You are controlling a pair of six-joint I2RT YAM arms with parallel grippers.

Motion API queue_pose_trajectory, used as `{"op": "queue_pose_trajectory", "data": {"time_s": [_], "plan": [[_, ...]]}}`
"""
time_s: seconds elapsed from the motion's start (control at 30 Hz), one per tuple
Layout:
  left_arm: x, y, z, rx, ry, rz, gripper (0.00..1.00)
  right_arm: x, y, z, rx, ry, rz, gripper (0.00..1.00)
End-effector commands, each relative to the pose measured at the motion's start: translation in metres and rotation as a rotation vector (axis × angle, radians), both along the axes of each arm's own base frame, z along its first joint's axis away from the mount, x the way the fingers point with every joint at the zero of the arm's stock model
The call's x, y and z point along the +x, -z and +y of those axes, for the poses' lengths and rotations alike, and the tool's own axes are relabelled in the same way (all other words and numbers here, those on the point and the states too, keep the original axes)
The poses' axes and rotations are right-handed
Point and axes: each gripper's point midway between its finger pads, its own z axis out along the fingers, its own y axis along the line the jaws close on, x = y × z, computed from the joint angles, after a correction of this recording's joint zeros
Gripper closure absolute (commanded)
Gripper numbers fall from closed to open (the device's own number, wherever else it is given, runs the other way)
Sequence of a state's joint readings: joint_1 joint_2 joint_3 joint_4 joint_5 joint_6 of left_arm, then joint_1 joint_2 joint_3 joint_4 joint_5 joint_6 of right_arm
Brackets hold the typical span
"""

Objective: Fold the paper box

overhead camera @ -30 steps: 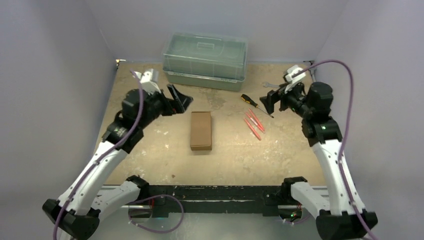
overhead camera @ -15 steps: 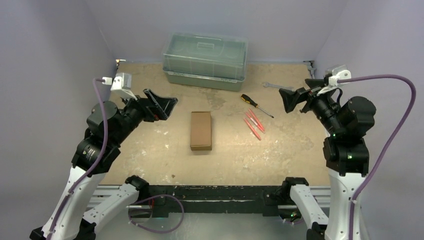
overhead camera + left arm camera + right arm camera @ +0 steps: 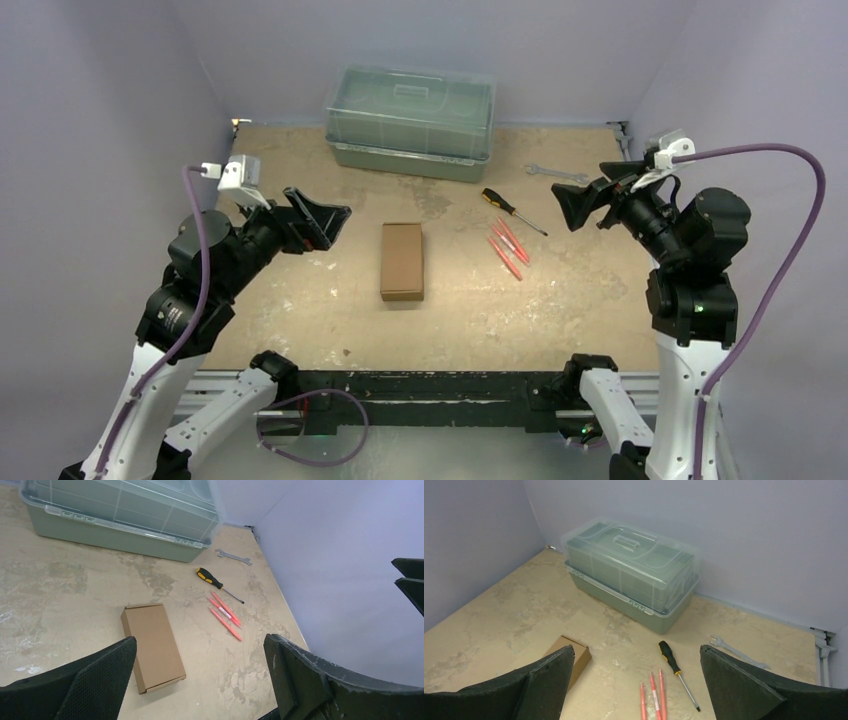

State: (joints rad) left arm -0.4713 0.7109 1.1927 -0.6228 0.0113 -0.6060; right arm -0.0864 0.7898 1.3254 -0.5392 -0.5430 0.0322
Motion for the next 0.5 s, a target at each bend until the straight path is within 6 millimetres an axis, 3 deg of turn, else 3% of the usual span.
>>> {"op": "queue_pose_trajectory", "data": {"time_s": [0.0,0.33,0.47], "plan": [[-0.003,-0.009,0.005,-0.003,-0.008,-0.034,0.01,-0.003,-0.009,0.000,-0.003,-0.004,-0.020,0.01],[-0.003,-0.001,0.004,0.006,-0.006,-0.021,0.01,0.001,-0.001,-0.004,0.000,0.019,-0.004,0.01],[-0.004,0.002,0.001,0.006,0.014,-0.029,0.01,0.009,0.015,-0.013,-0.023,0.066,0.018,0.01]]}}
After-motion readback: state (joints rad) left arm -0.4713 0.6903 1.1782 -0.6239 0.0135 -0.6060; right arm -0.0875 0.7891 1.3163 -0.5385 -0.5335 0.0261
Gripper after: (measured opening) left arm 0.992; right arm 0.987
